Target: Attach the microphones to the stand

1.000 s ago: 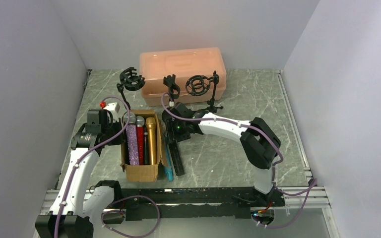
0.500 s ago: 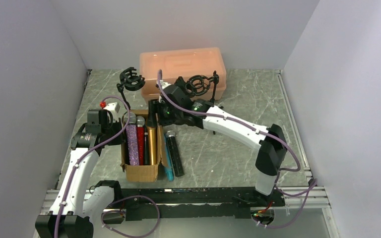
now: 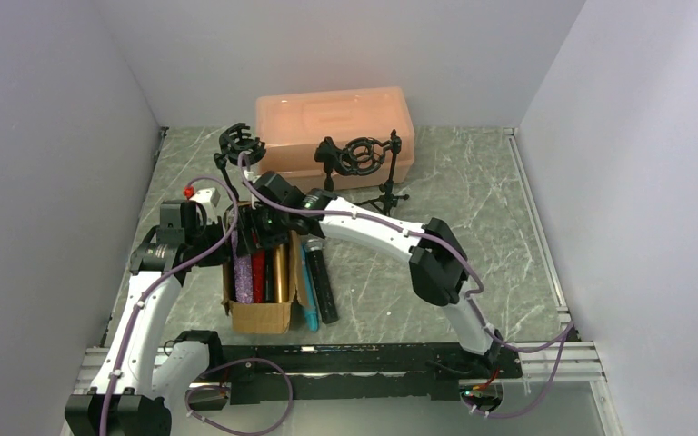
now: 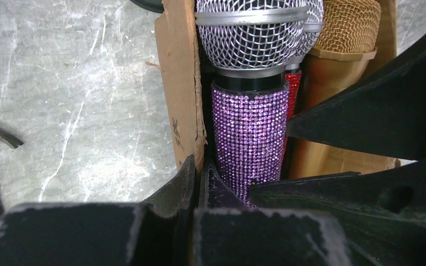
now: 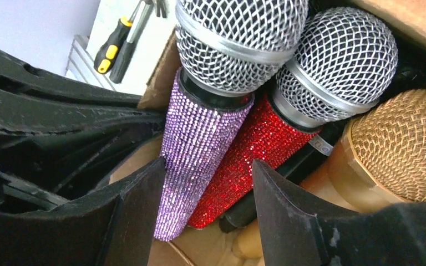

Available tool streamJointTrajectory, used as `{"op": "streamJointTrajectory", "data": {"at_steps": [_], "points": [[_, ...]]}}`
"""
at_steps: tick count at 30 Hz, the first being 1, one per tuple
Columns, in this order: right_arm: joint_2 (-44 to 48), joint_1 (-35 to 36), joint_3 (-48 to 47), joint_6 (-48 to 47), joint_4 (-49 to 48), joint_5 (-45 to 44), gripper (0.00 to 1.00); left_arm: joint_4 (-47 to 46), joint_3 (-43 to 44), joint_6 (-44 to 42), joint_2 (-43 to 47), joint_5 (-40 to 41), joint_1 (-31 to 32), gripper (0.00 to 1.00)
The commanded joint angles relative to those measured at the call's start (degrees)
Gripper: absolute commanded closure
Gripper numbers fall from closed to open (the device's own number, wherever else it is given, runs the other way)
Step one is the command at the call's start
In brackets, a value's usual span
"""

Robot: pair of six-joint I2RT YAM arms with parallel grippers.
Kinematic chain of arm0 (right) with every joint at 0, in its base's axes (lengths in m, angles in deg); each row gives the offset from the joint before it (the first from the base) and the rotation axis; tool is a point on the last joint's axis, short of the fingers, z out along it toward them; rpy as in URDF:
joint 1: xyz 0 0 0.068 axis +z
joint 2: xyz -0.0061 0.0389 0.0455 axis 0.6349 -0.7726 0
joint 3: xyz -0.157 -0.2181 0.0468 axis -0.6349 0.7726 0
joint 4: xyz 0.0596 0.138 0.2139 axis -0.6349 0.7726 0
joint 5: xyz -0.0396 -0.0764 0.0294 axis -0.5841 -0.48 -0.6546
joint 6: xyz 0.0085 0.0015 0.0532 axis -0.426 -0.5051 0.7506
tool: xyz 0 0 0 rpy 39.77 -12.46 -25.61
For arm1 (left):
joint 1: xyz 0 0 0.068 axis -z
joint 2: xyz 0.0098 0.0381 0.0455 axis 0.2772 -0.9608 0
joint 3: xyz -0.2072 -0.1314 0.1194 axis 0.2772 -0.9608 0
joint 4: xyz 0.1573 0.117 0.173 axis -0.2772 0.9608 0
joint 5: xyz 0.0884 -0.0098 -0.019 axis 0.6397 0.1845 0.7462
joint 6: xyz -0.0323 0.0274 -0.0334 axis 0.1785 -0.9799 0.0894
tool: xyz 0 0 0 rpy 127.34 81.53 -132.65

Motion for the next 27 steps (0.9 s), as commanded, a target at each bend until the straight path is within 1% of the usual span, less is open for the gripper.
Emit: {"op": "streamJointTrajectory", "data": {"at_steps": [1, 5, 8, 11, 13, 16, 20, 27], "points": [[-1.5, 0.3, -7.3, -1.9, 2.2, 0.6, 0.39, -3.9, 3.6, 1.2, 2.0, -3.7, 0.2, 1.00], [-4.8, 1.0, -11.1, -2.1, 2.1, 1.5, 0.40, -4.2, 3.3, 1.2, 2.2, -4.6, 0.2, 1.00], [-6.8, 1.5, -14.1, -2.4, 2.3, 2.7, 0.43, -4.6, 3.0, 1.4, 2.2, -5.6, 0.2, 1.00], [-6.6, 1.6, -13.6, -2.3, 0.5, 3.9, 0.51, -4.7, 3.0, 1.3, 2.2, -6.3, 0.2, 1.00], [-5.6, 1.5, -12.5, -2.5, -0.1, 3.8, 0.61, -4.5, 3.2, 1.2, 2.3, -6.3, 0.2, 1.00], [-1.7, 1.0, -7.5, -2.0, -2.5, 3.3, 0.71, -4.2, 3.5, 1.0, 2.3, -5.1, 0.2, 1.00], [6.2, 0.3, -1.8, -2.1, -4.6, 2.6, 0.81, -3.7, 3.4, 0.9, 2.3, -2.5, 0.2, 1.00], [19.3, -1.1, 7.8, -3.2, -4.9, 1.2, 0.86, -3.8, 2.7, 1.0, 2.4, -0.4, 0.2, 1.00]]}}
